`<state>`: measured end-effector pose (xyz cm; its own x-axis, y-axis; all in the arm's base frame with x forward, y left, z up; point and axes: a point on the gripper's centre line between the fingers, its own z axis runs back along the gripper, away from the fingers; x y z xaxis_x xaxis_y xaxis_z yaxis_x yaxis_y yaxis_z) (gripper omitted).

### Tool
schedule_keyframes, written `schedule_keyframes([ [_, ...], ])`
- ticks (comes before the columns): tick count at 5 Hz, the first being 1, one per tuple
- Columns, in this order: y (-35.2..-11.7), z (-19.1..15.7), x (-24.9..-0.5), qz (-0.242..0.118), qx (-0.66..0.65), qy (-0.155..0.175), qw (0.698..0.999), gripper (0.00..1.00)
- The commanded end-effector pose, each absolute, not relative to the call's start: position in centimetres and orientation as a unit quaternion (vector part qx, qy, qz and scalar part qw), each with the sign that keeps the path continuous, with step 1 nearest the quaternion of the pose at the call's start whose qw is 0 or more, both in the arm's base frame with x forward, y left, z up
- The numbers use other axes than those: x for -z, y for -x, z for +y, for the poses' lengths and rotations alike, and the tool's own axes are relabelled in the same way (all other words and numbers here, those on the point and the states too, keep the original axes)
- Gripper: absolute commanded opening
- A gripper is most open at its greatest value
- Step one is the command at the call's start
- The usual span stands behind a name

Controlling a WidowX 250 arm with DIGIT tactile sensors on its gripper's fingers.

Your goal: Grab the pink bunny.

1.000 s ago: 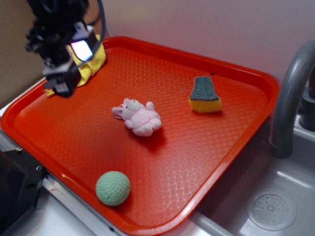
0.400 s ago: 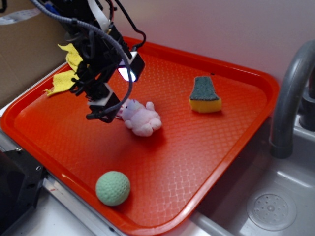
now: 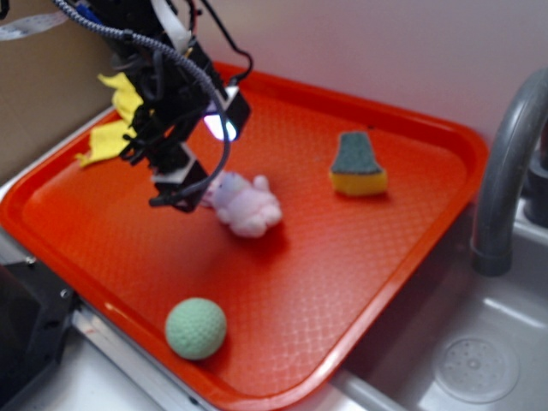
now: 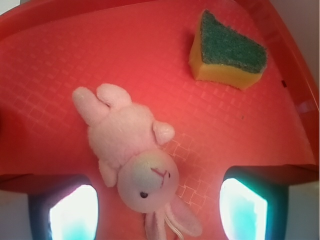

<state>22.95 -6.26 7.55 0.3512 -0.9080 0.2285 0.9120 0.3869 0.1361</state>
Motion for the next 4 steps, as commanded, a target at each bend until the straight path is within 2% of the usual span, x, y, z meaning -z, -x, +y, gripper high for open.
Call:
schedule_keyframes([
  [1, -22.5, -7.6, -4.1, -0.1, 0.564, -0.006, 0.82, 1.0],
  [2, -22.1, -8.8, -2.5, -0.09, 0.565, -0.006, 0.82, 0.0],
  [3, -22.0, -9.1, -2.5, -0.081, 0.568, -0.005, 0.819, 0.0],
  [4, -22.4, -8.6, -4.0, -0.089, 0.553, -0.018, 0.828, 0.0],
])
